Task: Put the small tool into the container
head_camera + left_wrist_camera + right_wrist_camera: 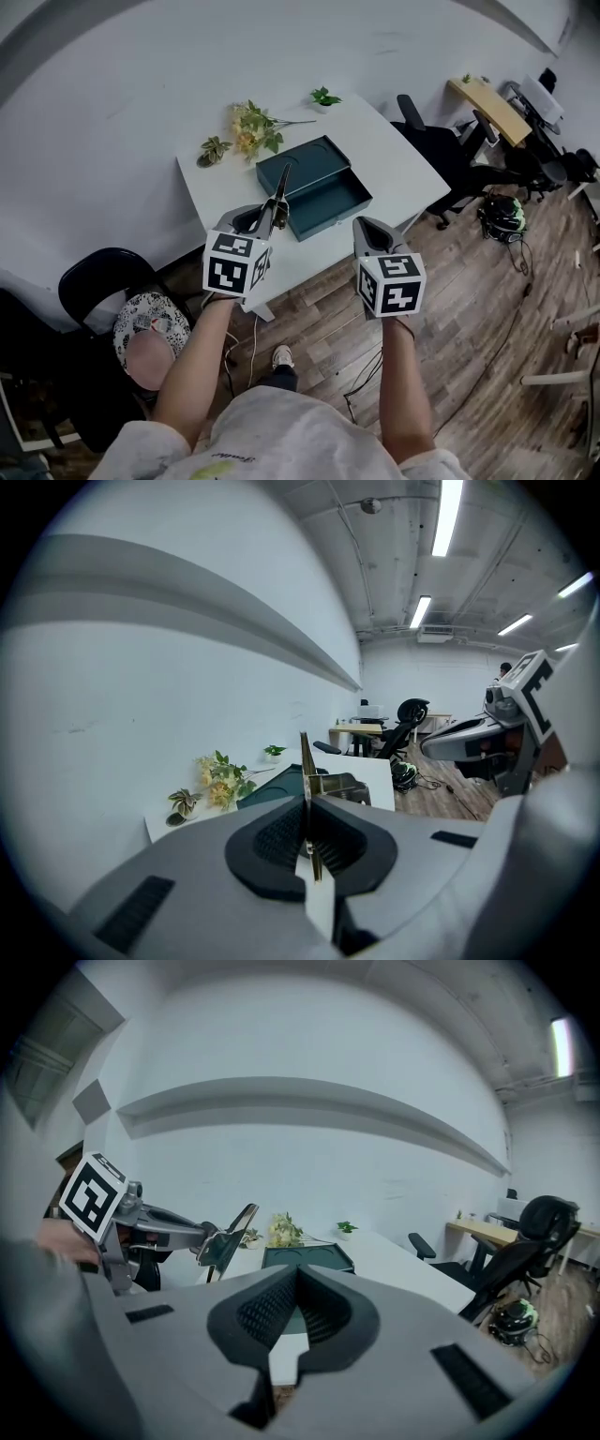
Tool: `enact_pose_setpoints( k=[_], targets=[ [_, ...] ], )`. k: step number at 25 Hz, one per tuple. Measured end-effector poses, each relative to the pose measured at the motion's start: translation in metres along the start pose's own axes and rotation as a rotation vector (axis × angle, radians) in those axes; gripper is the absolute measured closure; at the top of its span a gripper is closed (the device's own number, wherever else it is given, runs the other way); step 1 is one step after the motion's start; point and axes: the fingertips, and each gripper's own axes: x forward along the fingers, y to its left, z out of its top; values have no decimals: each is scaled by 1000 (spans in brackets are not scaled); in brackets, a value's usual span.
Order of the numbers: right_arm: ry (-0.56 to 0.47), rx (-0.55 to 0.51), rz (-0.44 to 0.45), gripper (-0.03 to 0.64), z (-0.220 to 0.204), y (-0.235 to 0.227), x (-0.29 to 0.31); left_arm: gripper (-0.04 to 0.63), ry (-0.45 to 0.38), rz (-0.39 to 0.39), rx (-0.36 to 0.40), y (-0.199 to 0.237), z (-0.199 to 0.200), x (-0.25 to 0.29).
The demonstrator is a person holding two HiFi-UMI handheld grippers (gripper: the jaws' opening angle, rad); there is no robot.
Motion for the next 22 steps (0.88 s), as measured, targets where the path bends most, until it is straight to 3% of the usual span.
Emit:
enact_pose_setpoints(
  k=[22],
  targets=[
    [14,-6,-57,612,33,-8,82,595,-20,-67,-4,60,20,66]
  ],
)
